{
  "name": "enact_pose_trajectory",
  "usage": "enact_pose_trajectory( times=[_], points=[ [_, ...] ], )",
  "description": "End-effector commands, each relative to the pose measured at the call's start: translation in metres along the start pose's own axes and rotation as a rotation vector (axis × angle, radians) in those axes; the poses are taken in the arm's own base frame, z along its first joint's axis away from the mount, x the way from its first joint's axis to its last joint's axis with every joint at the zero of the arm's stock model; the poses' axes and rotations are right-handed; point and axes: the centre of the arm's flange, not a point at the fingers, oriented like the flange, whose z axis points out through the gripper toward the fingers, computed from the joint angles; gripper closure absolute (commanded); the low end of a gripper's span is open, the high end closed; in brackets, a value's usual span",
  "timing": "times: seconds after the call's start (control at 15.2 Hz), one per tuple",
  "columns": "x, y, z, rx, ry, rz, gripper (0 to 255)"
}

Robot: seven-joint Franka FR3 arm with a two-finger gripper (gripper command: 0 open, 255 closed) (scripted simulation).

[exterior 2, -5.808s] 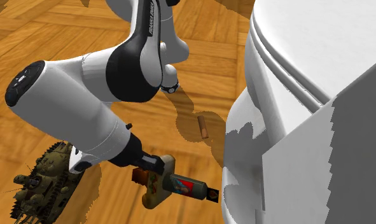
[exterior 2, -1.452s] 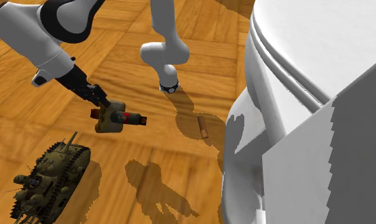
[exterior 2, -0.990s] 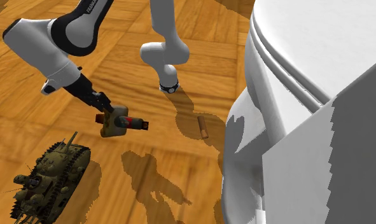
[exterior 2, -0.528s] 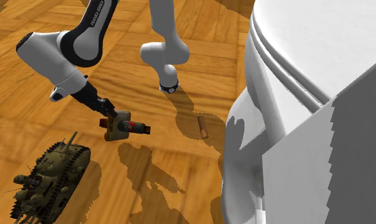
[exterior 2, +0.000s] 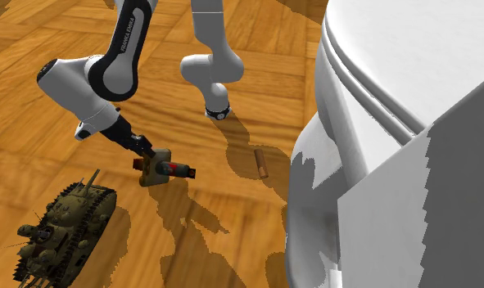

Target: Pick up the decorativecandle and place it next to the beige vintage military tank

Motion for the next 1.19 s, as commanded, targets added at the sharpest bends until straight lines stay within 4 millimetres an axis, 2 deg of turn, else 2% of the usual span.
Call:
enact_pose_trajectory(
  times=[0.0, 0.2, 0.73, 0.79, 1.12],
  points=[
    [-0.001, 0.004, 0.011, 0.0, 0.0, 0.0, 255],
    [0.0, 0.009, 0.025, 0.0, 0.0, 0.0, 255],
    [0.0, 0.01, 0.027, 0.0, 0.0, 0.0, 255],
    [-0.001, 0.01, 0.027, 0.0, 0.0, 0.0, 0],
    [0.0, 0.009, 0.027, 0.0, 0.0, 0.0, 0]
  ],
)
